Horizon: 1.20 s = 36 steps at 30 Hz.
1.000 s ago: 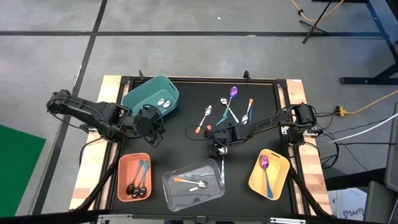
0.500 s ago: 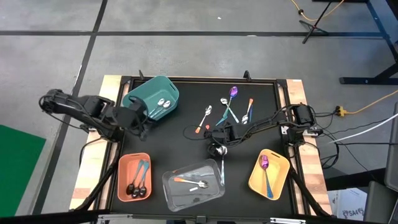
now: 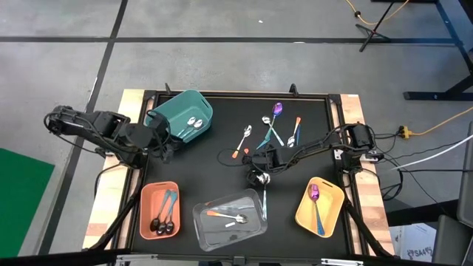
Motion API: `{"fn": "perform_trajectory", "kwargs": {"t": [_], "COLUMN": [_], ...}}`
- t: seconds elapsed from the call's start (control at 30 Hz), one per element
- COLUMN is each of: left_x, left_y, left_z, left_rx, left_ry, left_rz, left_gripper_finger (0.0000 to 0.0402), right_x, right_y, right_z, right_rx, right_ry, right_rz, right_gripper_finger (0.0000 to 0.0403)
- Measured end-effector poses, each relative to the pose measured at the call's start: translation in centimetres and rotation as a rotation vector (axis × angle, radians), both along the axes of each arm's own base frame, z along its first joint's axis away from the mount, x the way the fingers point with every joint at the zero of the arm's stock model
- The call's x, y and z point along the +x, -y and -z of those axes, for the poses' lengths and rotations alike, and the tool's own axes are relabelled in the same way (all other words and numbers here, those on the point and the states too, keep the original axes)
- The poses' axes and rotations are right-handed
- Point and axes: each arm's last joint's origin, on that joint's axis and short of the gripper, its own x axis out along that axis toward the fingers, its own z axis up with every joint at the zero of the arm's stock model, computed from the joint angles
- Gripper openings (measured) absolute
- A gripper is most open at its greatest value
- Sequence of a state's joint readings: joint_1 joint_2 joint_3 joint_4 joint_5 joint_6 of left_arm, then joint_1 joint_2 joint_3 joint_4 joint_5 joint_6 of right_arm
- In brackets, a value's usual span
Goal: Sort silverware by color (type)
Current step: Put the orange spoon into the transparent bin
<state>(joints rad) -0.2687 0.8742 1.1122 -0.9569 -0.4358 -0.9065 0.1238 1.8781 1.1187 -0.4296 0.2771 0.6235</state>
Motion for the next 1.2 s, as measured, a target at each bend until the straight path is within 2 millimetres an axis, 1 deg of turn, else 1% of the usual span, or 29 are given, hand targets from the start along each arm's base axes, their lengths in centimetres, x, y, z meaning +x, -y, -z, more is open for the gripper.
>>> {"fn": "perform_trajectory", "kwargs": {"t": [0.2,0.27,0.33,0.5,0.57,0.73,0.87,1.03,1.2], "left_x": [0.0,0.0,0.0,0.0,0.0,0.0,0.0,0.0,0.0], "left_y": [0.0,0.0,0.0,0.0,0.0,0.0,0.0,0.0,-0.1], "left_z": [0.0,0.0,0.0,0.0,0.0,0.0,0.0,0.0,0.0], "left_rx": [0.000,0.000,0.000,0.001,0.000,0.001,0.001,0.006,0.022], "left_ry": [0.000,0.000,0.000,0.000,0.000,0.000,0.000,0.001,0.005], "left_rz": [0.000,0.000,0.000,0.000,0.000,0.000,0.000,-0.006,-0.024], "left_gripper_finger": [0.0085,0.0085,0.0085,0.0085,0.0085,0.0085,0.0085,0.0085,0.0085], "right_x": [-0.1,-0.1,-0.1,-0.1,-0.1,-0.1,-0.1,-0.2,-0.5], "right_y": [0.0,0.0,0.0,0.0,0.0,0.0,0.0,0.0,0.1], "right_z": [0.2,0.2,0.2,0.2,0.2,0.2,0.2,0.0,-1.6], "right_rx": [-0.002,-0.002,-0.002,-0.003,-0.004,-0.002,-0.004,-0.008,-0.011], "right_ry": [-0.022,-0.017,-0.016,-0.018,-0.019,-0.019,-0.019,-0.023,0.015], "right_rz": [0.000,0.000,0.000,0.000,-0.002,-0.002,-0.002,-0.012,-0.030], "right_gripper_finger": [0.0094,0.0088,0.0074,0.0017,0.0006,0.0014,0.0004,0.0004,0.0002]}}
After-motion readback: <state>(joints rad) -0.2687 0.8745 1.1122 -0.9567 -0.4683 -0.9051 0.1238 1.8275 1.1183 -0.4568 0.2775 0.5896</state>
